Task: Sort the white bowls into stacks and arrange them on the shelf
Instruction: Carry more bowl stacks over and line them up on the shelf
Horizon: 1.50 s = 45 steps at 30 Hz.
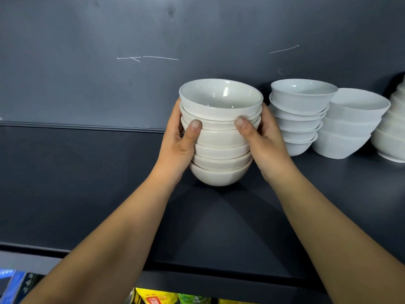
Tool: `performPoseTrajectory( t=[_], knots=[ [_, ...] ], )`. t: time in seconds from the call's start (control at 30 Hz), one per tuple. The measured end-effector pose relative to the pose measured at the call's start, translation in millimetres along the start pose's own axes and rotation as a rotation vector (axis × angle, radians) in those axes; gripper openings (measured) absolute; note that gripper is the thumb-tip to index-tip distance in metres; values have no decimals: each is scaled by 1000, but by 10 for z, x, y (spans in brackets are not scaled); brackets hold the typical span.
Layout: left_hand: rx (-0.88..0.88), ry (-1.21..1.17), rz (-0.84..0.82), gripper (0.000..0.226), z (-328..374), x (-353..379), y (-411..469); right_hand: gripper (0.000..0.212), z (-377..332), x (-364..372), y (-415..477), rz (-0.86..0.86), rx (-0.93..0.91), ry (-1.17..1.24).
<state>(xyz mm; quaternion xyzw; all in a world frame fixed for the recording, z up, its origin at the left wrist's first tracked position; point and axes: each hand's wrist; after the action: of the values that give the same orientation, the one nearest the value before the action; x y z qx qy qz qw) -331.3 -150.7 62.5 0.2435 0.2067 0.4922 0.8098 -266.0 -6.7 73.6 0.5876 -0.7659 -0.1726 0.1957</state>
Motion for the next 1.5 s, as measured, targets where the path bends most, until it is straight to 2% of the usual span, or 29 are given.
performPoseTrajectory(
  t=[0.13, 0.37, 0.6, 0.7, 0.77, 0.87, 0.97, 1.13, 1.27, 1.4, 1.5],
  knots=[
    [11, -2, -16, 88, 9, -9, 2, 64, 12, 3, 12, 55, -4, -9],
    [-14, -9, 42, 65, -15, -14, -27, 67, -2, 33, 18, 62, -34, -6],
    [-41, -21, 80, 84, -37, -5, -65, 64, -9, 50, 9, 59, -44, -3],
    [-65, -6, 58, 90, -29, 0, -67, 76, -2, 59, -1, 36, -39, -7],
    [-80, 5, 34, 99, -47, 1, -70, 95, 36, 37, -12, 19, -25, -35],
    [-173, -9, -3, 114, -115, -5, -125, 108, 158, -41, -89, 2, 90, -33],
    [-261, -90, -72, 115, -203, -8, -213, 117, 295, -73, -179, -53, 209, 36],
    [-323, -111, -58, 113, -262, 22, -280, 103, 377, -48, -195, -78, 204, 150],
    [-308, -71, -48, 98, -202, 70, -329, 90, 367, -55, -219, -101, 191, 171],
    [-285, -68, -10, 111, -83, 85, -444, 89, 338, -34, -273, -149, 192, 225],
    [-263, -46, 37, 107, 59, 42, -646, 80, 284, 41, -348, -236, 220, 286]
  ],
)
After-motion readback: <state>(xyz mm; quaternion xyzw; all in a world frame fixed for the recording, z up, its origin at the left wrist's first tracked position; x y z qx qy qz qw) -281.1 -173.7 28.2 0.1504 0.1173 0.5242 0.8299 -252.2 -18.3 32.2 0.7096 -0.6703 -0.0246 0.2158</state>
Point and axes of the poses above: each hand's wrist, its own y-axis towards the middle knuckle, its own x-axis out of the palm, z = x × y, and after that the axes turned 6 degrees about y, right-handed
